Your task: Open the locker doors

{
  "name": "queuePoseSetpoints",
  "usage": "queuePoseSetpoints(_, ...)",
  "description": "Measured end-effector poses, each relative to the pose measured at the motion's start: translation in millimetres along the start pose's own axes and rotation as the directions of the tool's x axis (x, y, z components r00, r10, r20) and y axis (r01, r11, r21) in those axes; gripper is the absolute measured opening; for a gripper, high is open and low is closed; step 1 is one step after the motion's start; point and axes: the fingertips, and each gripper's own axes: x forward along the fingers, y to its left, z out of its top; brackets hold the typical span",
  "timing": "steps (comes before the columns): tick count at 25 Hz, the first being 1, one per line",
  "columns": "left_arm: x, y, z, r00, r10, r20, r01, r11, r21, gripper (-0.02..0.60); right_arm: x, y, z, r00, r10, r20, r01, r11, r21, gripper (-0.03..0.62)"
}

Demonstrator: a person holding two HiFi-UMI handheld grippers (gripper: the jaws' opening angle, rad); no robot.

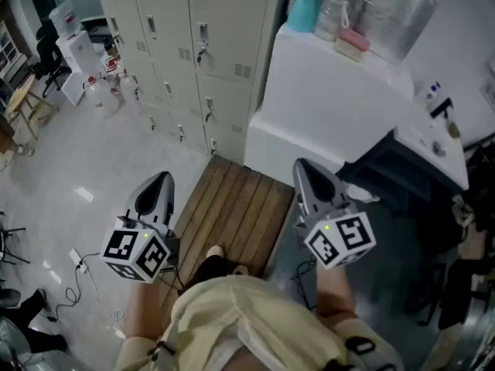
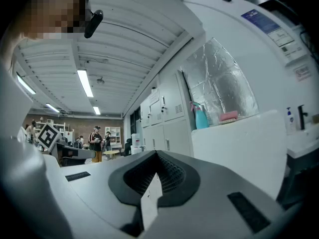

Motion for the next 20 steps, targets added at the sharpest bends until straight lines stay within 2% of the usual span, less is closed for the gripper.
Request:
queuePoseSetpoints(9, -1.2, 11.7, 13.6, 0.998, 0.055, 0.036, -0.055, 0.998, 0.009, 0.002, 31.4, 9.1, 5.4, 0.998, 0.057, 0.011, -0.056, 0.998, -0.03, 0.005)
queuePoseSetpoints(15, 16.2, 12.2, 24.5, 0.998, -0.005, 0.063, 0.004, 1.0, 0.016, 0.003, 53.8, 12.9, 5.3, 0.999, 0.052, -0.002, -0.052, 0.998, -0.028, 0.005)
queuePoseSetpoints(17, 22.9, 15.0, 29.3, 0.998, -0.016, 0.067, 0.013, 0.999, 0.037, 0.003, 60.8, 12.9, 5.7, 0.999, 0.045, -0.004, -0.045, 0.999, -0.025, 0.005)
queuePoseSetpoints(20, 29.7, 23.3, 35.6, 0.998, -0.009, 0.057, 0.001, 0.992, 0.124, 0.003, 71.2, 16.8, 7.8, 0.999, 0.049, 0.0, -0.049, 0.999, -0.008, 0.005)
